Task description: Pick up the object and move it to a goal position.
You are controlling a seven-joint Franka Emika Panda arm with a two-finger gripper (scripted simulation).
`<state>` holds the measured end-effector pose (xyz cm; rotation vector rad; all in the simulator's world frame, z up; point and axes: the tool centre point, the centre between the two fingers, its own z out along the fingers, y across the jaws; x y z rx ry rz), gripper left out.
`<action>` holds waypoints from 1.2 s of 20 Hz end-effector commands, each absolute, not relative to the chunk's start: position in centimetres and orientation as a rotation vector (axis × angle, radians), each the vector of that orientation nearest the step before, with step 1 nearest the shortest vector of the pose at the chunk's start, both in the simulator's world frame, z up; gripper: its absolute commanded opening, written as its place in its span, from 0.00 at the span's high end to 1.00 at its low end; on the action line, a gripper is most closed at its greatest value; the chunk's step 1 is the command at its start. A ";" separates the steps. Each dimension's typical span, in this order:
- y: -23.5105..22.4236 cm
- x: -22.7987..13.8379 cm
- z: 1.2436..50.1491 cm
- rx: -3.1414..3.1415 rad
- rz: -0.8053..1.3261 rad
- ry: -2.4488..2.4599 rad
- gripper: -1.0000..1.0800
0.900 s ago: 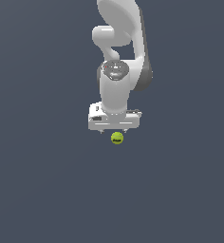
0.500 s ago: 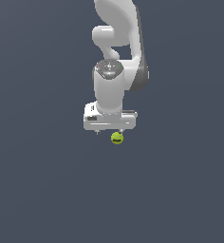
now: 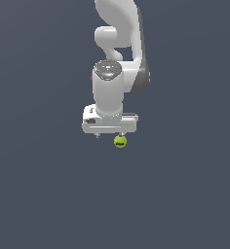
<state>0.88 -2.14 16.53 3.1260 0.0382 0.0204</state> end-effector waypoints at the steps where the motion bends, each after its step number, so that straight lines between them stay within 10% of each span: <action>1: -2.0 0.8 16.3 3.127 0.020 0.014 0.04; 24: 1.3 -2.1 11.5 3.061 0.006 -0.709 0.04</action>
